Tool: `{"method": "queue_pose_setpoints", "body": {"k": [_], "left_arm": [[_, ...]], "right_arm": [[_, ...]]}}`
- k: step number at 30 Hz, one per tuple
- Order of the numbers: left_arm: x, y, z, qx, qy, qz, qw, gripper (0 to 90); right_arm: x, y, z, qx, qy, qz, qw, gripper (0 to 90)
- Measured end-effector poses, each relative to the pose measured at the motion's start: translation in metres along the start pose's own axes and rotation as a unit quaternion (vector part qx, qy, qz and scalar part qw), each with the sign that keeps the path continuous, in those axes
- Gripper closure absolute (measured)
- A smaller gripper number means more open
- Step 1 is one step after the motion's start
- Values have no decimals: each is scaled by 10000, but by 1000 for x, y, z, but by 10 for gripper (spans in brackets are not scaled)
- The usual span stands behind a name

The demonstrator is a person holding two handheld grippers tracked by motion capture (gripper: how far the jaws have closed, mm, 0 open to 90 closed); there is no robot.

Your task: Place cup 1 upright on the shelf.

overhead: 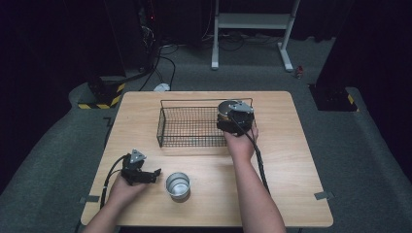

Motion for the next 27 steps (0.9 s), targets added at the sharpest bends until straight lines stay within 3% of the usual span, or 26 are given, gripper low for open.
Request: {"method": "queue_pose_setpoints", "body": {"k": [27], "left_arm": [[1, 0, 1, -3, 20, -8, 10000, 39]], "right_arm": [[18, -6, -27, 13, -427, -55, 9991, 152]]}}
Point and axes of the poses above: each handheld gripper's, and its own axes: z roughly backward along the jaws, x roughly out of its underside, y roughly to its right, the point moved 5 cm from there along -z, roughly forward along the jaws, and after that the axes turned 15 degrees about x, right-handed, at the moved point
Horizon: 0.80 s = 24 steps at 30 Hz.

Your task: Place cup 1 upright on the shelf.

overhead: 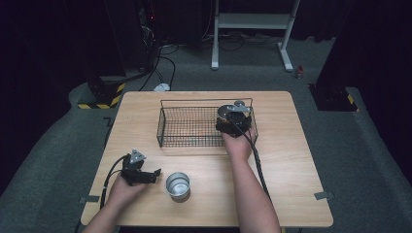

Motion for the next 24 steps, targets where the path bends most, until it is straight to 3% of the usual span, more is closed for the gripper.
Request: {"method": "queue_pose_setpoints", "body": {"k": [24], "left_arm": [[0, 0, 0, -15, -11, -32, 10000, 41]], "right_arm": [[3, 0, -4, -1, -88, 42, 10000, 150]]}}
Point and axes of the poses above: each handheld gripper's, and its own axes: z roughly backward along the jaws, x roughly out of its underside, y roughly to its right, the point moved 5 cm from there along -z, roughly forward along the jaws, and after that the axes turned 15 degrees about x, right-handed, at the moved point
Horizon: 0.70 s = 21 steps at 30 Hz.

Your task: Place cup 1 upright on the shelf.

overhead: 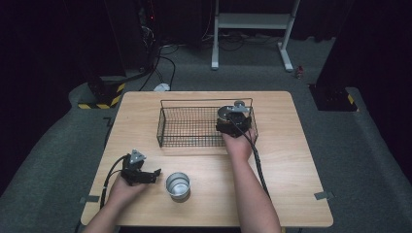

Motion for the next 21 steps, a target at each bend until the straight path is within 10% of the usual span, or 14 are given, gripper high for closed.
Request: {"method": "queue_pose_setpoints", "body": {"k": [21], "left_arm": [[0, 1, 0, 19, 17, 35, 10000, 42]], "right_arm": [[8, -1, -2, -153, -75, 44, 9998, 104]]}}
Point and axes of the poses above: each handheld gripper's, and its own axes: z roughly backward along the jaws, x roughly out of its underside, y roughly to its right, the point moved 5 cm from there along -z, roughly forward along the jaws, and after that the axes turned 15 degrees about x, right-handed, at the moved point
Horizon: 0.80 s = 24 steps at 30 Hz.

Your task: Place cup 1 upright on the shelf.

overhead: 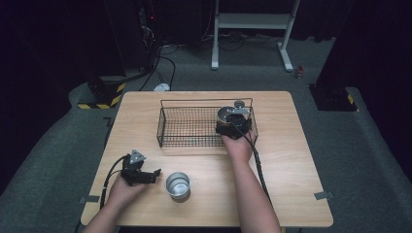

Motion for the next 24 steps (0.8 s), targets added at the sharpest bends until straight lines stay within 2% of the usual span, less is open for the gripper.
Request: {"method": "queue_pose_setpoints", "body": {"k": [4, 7, 10, 15, 18, 20, 24], "left_arm": [[0, 0, 0, 1, 1, 1, 10000, 42], [0, 0, 0, -6, 5, 6, 10000, 42], [0, 0, 0, -7, 5, 6, 10000, 42], [0, 0, 0, 8, -4, -17, 10000, 42], [0, 0, 0, -2, -3, -18, 10000, 42], [0, 0, 0, 4, -5, -16, 10000, 42], [0, -1, 0, 9, -9, -28, 10000, 42]], "right_arm": [[1, 0, 0, 54, -23, -1, 10000, 98], [-1, 1, 3, 173, 88, 11, 9998, 97], [-3, 1, 7, 167, 80, -15, 9998, 97], [-1, 3, 10, 155, -45, 57, 9999, 98], [0, 5, 12, 143, -97, -10, 9999, 97], [2, 6, 14, 210, -140, 88, 9996, 97], [2, 4, 16, 168, -176, 30, 9997, 97]]}}
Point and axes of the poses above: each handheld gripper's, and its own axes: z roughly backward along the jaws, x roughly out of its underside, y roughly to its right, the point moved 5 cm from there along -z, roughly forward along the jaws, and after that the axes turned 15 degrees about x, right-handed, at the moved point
